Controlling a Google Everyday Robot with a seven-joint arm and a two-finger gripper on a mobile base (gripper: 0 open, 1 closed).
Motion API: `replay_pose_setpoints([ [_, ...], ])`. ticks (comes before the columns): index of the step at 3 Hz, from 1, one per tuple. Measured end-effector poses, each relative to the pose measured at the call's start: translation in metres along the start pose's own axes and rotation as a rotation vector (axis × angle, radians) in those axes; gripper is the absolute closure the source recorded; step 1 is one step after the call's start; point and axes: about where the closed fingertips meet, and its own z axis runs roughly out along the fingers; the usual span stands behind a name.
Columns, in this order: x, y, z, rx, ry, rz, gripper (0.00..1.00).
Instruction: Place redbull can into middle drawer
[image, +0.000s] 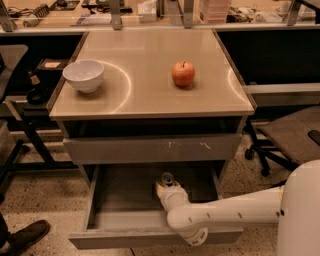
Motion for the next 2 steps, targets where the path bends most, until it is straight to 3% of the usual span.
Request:
replay_pose_setpoints([
  [2, 0.003, 0.007, -0.015, 0.063, -0.054, -0.097, 1.00],
])
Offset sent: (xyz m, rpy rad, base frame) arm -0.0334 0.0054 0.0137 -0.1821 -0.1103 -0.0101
